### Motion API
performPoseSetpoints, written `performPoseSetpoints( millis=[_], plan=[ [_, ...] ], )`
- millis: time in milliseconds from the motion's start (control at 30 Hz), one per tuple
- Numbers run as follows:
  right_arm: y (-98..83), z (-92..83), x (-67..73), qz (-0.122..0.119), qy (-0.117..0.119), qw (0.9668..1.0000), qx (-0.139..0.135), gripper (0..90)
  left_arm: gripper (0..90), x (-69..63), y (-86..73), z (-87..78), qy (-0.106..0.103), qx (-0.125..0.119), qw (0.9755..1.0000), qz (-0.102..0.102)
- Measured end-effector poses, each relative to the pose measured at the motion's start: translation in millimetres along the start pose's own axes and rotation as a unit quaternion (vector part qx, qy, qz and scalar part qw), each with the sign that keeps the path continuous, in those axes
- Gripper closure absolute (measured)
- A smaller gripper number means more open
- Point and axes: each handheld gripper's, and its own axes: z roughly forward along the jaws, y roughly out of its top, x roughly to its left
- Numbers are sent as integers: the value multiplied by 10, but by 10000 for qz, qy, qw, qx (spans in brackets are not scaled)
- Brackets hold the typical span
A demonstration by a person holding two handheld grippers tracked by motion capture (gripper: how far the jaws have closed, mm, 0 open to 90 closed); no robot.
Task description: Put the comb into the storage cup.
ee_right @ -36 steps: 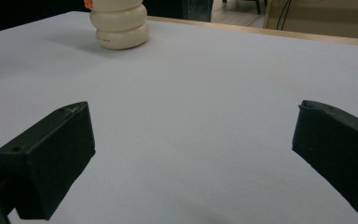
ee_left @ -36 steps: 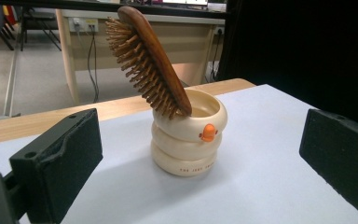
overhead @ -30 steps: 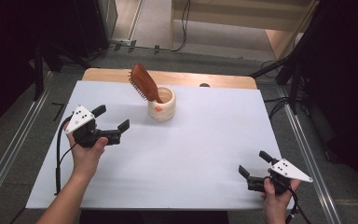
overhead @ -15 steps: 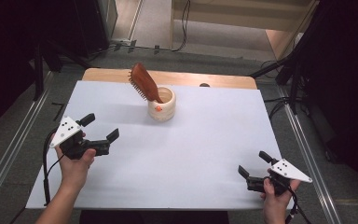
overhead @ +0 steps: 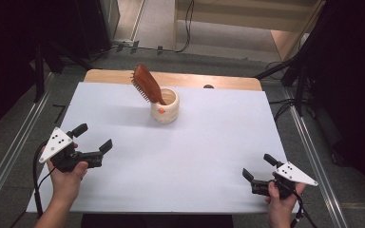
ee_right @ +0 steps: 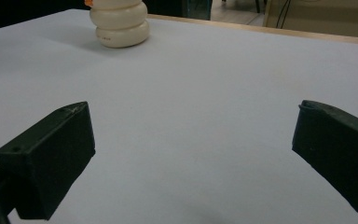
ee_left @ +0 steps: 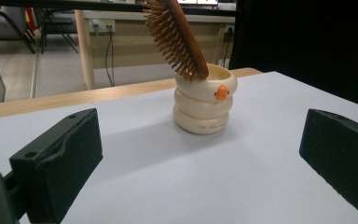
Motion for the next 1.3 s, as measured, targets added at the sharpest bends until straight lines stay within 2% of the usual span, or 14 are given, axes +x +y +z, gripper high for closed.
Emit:
performPoseSetpoints(
  millis=[400,700,1300],
  plan=[
    [-3,10,6,-11,8,10000,3,0,0,111,-145,-177,151,31,9999,17],
    [-7,15,16,20,10,10000,26,0,0,199,-274,-297,245,53,9997,-49],
    [-17,21,5,0,-23,10000,41,0,0,368,-485,-447,364,209,9991,-110]
  ],
)
